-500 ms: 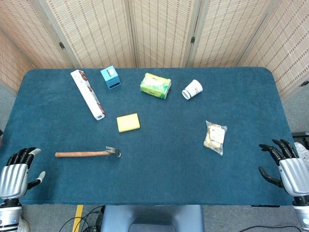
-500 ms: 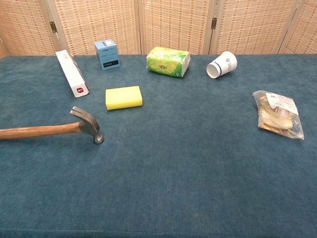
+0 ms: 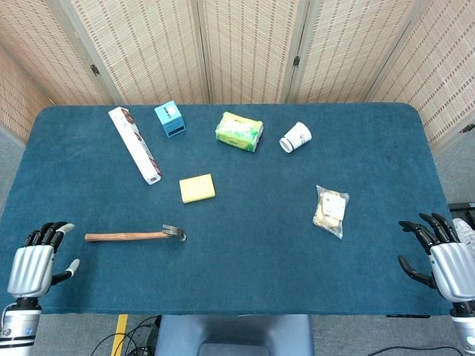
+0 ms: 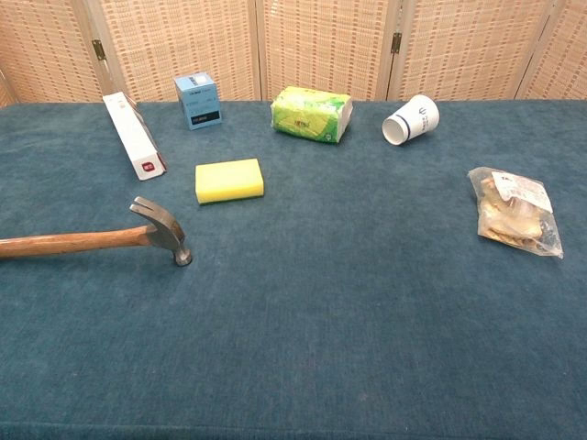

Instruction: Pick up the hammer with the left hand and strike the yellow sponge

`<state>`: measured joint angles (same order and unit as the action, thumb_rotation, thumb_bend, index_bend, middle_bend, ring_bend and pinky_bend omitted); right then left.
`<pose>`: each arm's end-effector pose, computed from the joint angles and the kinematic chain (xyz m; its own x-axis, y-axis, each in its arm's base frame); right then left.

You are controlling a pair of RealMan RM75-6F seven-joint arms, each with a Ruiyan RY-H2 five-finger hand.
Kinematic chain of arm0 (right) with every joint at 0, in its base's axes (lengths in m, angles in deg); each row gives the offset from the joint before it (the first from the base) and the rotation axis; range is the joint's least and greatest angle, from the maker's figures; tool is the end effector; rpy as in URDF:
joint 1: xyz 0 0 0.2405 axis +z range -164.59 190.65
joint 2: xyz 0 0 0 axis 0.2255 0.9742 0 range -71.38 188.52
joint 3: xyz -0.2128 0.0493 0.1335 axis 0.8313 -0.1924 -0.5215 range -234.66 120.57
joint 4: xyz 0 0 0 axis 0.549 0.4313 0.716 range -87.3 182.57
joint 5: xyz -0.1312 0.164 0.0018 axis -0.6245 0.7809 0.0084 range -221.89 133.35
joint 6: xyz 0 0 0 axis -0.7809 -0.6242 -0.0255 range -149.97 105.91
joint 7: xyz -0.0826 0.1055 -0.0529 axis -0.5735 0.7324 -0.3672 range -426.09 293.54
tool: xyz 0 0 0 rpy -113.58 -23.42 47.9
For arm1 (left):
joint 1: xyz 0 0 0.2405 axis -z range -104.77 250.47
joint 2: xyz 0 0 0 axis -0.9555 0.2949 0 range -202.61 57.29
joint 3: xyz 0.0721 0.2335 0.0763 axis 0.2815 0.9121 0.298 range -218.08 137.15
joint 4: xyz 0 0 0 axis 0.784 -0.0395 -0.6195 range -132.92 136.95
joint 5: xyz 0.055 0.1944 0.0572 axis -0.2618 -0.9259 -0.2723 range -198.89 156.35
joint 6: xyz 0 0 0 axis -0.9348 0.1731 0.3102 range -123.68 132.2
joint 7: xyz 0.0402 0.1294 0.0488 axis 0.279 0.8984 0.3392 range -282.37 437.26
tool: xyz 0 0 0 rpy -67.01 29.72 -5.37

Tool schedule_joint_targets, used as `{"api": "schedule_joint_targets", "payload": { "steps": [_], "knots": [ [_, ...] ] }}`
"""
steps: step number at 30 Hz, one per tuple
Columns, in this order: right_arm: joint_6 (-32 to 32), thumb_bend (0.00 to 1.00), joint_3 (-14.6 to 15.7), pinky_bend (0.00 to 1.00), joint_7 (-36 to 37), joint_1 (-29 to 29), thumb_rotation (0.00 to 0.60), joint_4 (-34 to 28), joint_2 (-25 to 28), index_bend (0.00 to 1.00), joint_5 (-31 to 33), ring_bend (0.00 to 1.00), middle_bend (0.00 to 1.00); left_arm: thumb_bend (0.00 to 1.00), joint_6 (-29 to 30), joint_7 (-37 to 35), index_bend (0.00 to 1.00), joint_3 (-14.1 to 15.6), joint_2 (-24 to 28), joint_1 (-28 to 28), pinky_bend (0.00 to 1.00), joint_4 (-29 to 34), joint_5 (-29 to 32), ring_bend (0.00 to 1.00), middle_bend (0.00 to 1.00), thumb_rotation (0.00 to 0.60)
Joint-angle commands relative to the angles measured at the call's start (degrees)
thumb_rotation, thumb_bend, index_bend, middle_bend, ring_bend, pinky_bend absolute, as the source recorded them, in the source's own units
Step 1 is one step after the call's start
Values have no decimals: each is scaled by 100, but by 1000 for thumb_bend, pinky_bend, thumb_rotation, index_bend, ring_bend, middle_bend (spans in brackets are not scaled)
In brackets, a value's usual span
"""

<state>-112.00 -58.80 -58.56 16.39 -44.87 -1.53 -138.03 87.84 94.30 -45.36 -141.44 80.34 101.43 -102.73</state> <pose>-0.2987 -0.1678 0.1811 0.3351 0.0406 0.9413 -0.9329 -0.1254 0.3376 -0.2776 0.1982 0.1283 0.4674 0.0037 0.8840 0.8840 0.0054 -0.4675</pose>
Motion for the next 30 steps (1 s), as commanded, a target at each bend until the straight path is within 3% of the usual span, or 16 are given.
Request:
{"api": "schedule_joint_targets", "payload": {
  "steps": [1, 5, 9, 13, 18, 26, 30],
  "knots": [
    [22, 237, -4, 129, 13, 21, 600, 9, 6, 253, -11, 150, 354, 276, -512, -44, 235, -86, 128, 358, 241, 177, 19, 168, 224, 600],
    [37, 236, -7, 129, 52, 38, 600, 34, 7, 253, -13, 150, 354, 276, -1178, 132, 210, -129, 150, 752, 241, 246, 213, 154, 223, 599],
    [37, 237, -3, 129, 109, 22, 600, 86, 16, 253, 25, 150, 354, 271, -1915, 441, 162, -153, 163, 1183, 241, 333, 563, 131, 213, 540],
    [39, 237, 2, 129, 169, 10, 600, 149, -2, 253, 53, 150, 354, 271, -2324, 789, 156, -186, 7, 1488, 241, 329, 967, 125, 210, 527],
    [33, 236, -1, 129, 232, 1, 600, 214, -15, 253, 76, 150, 354, 270, -2532, 1154, 157, -206, -262, 1754, 241, 274, 1408, 125, 210, 417],
    [49, 237, -2, 129, 300, 10, 600, 283, -32, 253, 85, 150, 358, 272, -2614, 1531, 228, -252, -789, 2079, 241, -104, 2038, 129, 237, 342],
    [55, 237, -3, 129, 323, 8, 600, 308, -30, 253, 101, 150, 359, 312, -2442, 1697, 267, -232, -1096, 2148, 241, -364, 2214, 129, 275, 337]
  ]
}}
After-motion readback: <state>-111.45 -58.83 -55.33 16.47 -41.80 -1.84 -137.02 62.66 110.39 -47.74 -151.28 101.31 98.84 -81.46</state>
